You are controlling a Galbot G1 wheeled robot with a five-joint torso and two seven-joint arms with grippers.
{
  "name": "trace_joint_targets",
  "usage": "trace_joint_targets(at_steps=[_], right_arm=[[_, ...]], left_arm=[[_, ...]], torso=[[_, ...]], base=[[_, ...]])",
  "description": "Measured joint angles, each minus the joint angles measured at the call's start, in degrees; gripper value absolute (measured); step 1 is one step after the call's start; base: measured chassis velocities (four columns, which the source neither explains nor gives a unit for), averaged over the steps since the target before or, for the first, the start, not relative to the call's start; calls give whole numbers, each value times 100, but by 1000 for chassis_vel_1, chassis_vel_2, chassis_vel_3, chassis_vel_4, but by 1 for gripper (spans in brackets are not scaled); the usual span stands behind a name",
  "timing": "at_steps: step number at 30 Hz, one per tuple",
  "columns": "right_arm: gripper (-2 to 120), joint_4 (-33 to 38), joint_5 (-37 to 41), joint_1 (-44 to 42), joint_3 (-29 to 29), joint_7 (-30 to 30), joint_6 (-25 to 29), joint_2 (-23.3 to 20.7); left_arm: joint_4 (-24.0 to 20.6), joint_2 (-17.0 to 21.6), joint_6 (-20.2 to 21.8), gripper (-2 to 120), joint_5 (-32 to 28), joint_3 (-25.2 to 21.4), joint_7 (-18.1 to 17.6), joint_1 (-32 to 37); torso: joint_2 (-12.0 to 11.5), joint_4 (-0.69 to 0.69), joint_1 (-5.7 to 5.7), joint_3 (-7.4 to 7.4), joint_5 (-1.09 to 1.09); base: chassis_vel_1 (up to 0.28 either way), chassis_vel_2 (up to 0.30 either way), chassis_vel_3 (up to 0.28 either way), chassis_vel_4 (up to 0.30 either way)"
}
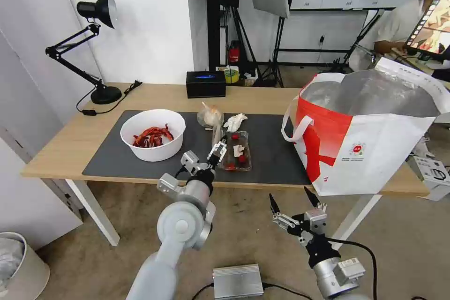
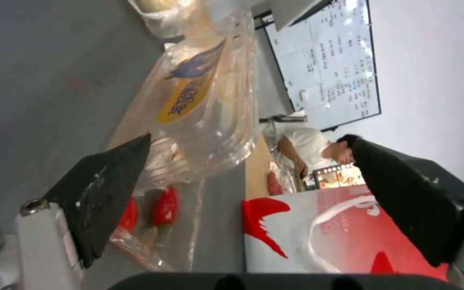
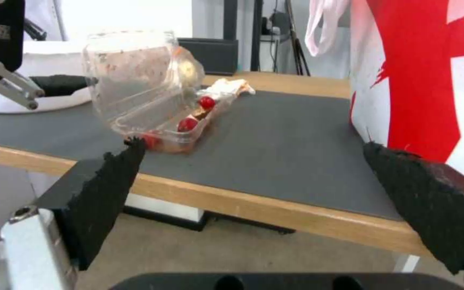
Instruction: Pick up the trash from the table and place it into the takeout bag.
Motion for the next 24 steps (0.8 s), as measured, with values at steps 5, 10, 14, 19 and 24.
trace_joint_targets(at_steps=[5, 10, 14, 19, 24], right_arm=[[100, 36, -49, -67, 25, -1, 66, 48], [100, 80, -84, -111, 47, -1, 80, 91], [100, 128, -101, -163, 96, -2, 89, 129], [100, 197, -113, -229, 157, -4, 102, 178], [100, 260, -113, -281, 207, -10, 110, 183]], left_arm=[[-24, -1, -5, 100, 1, 83, 73, -32], [-59, 1, -5, 100, -9, 153, 109, -52], [-64, -37, 1, 100, -64, 267, 136, -58], [-59, -127, 35, 100, -107, 370, 184, -82], [24, -85, 109, 100, 202, 393, 191, -142]], torso=[[0, 0, 0, 0, 0], [0, 0, 0, 0, 0], [0, 0, 0, 0, 0], [0, 0, 0, 0, 0], [0, 0, 0, 0, 0]], base=[[0, 0, 0, 0], [0, 0, 0, 0], [0, 0, 0, 0], [0, 0, 0, 0], [0, 0, 0, 0]])
